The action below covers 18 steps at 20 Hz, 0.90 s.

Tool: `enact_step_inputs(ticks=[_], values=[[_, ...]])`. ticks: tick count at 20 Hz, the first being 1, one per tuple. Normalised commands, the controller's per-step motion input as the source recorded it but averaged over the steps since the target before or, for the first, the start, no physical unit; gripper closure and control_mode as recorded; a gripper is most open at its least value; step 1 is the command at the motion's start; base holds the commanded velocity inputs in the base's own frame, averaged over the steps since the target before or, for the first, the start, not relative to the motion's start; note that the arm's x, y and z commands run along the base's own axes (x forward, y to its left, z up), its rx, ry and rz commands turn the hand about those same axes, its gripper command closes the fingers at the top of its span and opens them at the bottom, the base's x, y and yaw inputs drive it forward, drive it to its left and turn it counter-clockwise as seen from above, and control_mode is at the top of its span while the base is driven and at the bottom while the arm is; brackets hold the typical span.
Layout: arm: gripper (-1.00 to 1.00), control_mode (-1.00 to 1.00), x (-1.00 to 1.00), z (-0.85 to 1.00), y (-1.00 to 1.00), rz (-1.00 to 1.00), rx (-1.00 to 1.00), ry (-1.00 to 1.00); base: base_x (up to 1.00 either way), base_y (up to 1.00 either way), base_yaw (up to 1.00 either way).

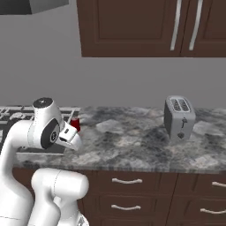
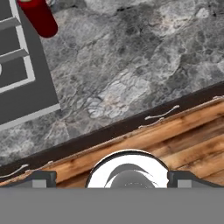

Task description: Four empty soda cans are scattered around the kitchen. Gather all the cans and cluster them next to the stove for recycling.

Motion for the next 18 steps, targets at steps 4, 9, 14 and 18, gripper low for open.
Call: enact_step_inputs(ticks=[4,9,14,18], values=[[-1.0,1.0,0.0,0.0,0.0,0.0,0.0,0.0,0.0,0.0,-0.41],[-1.0,1.0,0.0,0.0,0.0,0.0,0.0,0.0,-0.02,0.0,-0.4],[-1.0,1.0,0.0,0.0,0.0,0.0,0.0,0.0,-0.06,0.0,-0.38],[-1.0,1.0,0.0,0.0,0.0,0.0,0.0,0.0,-0.01,0.0,-0.4]])
